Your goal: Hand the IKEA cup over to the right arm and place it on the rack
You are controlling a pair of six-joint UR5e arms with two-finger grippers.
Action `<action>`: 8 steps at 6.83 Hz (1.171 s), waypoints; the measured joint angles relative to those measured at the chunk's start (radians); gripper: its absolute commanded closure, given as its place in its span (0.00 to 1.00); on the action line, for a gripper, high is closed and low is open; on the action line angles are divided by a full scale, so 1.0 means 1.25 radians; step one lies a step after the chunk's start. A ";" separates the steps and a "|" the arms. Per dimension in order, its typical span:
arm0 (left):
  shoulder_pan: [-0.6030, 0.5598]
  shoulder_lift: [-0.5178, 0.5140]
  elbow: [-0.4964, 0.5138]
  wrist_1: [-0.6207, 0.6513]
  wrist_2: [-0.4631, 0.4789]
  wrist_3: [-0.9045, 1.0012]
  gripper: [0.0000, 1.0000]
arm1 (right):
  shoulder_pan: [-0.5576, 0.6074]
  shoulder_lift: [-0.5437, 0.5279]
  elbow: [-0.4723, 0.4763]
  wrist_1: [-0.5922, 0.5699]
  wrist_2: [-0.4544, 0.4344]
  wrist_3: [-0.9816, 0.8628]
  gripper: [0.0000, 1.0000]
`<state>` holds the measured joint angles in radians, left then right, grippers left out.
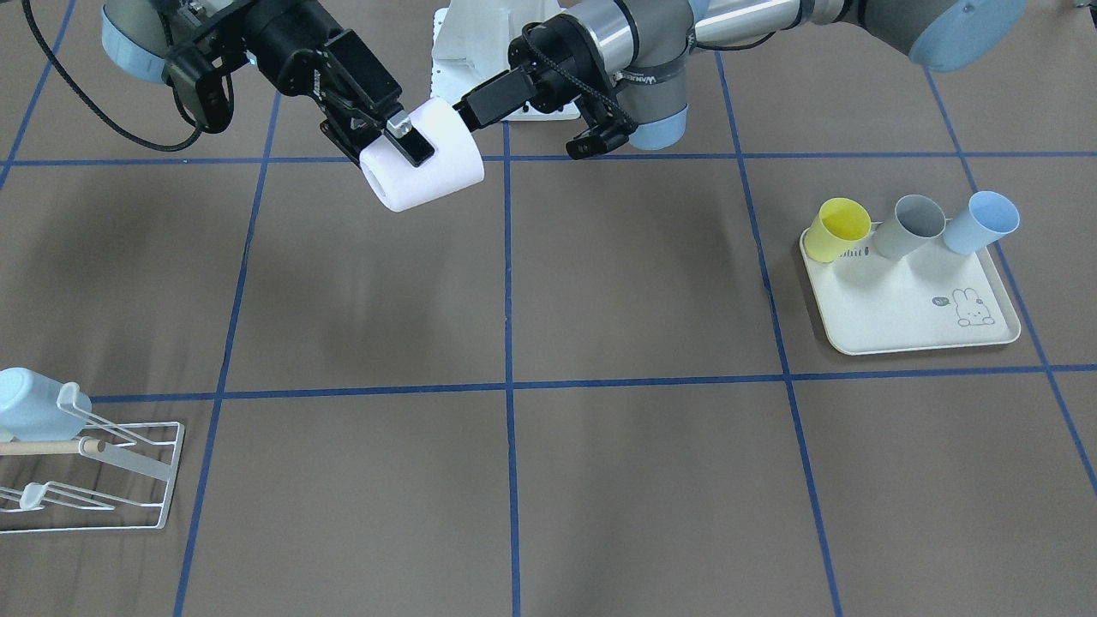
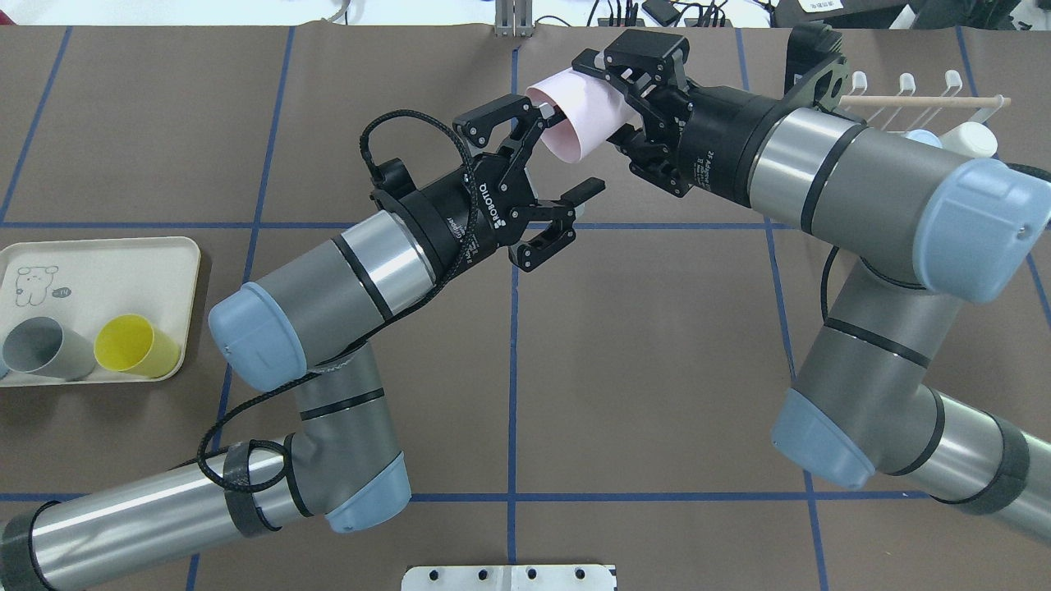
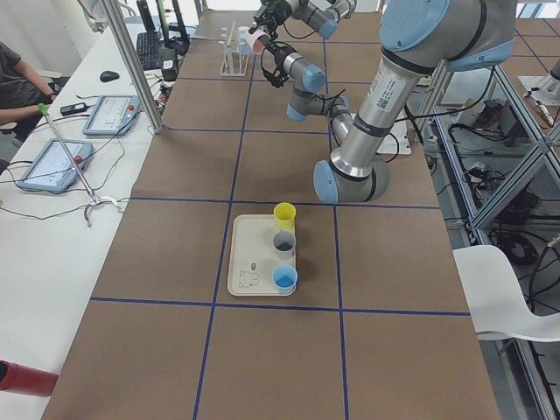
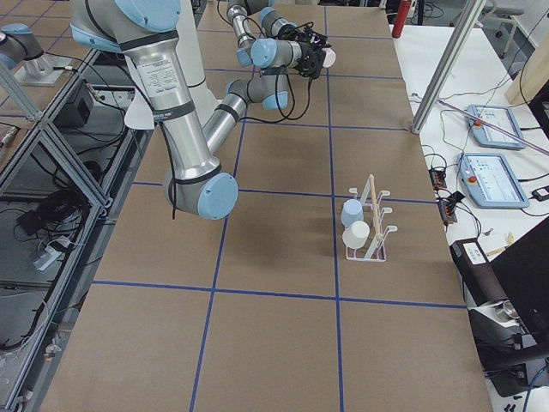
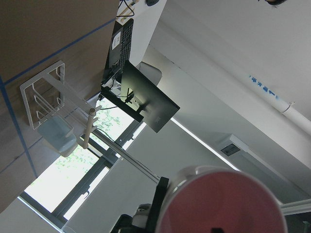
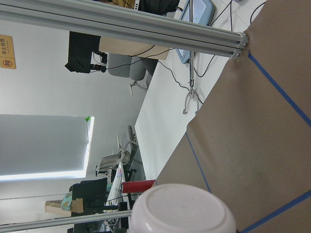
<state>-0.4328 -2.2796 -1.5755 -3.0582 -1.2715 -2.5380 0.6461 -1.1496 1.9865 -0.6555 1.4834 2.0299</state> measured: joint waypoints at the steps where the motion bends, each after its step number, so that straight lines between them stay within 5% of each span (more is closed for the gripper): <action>1: -0.001 0.000 0.000 -0.001 0.000 0.001 0.00 | 0.010 0.000 0.000 0.000 0.000 0.000 1.00; 4: -0.007 0.003 -0.002 -0.001 -0.002 0.038 0.00 | 0.092 -0.018 -0.022 -0.007 -0.001 -0.017 1.00; 8: -0.081 0.060 -0.008 0.033 -0.098 0.290 0.00 | 0.186 -0.105 -0.057 -0.108 -0.042 -0.351 1.00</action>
<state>-0.5339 -2.2049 -1.5856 -3.0164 -1.3941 -2.1756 0.8779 -1.2804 1.9149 -0.7901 1.4310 1.5913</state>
